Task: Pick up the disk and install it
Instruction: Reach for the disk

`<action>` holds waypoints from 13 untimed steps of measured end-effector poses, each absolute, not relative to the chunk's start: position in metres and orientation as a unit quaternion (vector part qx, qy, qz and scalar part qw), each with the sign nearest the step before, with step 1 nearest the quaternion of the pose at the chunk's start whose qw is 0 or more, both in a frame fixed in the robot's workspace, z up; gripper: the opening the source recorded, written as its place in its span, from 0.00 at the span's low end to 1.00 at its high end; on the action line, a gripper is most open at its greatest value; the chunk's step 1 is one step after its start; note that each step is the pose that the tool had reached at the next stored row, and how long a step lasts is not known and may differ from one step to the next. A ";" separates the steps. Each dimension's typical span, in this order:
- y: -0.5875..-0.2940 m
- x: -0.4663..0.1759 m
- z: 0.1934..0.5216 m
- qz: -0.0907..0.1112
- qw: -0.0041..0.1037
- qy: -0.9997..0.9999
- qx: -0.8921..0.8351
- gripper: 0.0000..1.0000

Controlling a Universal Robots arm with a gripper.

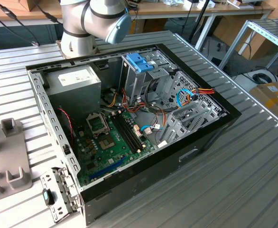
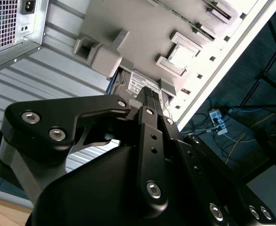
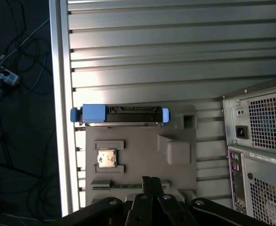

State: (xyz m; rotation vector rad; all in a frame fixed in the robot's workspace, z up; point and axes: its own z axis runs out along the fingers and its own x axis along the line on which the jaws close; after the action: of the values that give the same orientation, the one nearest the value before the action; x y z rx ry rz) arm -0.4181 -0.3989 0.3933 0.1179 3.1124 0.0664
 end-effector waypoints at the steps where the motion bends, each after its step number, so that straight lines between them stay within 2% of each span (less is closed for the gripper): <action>1: -0.399 -0.419 0.393 0.021 0.013 0.999 0.038 0.10; 13: -0.399 -0.428 0.393 0.021 0.013 0.999 0.038 0.10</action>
State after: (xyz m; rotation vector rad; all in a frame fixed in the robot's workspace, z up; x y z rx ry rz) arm -0.4281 -0.3990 0.3933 0.1179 3.1125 0.0663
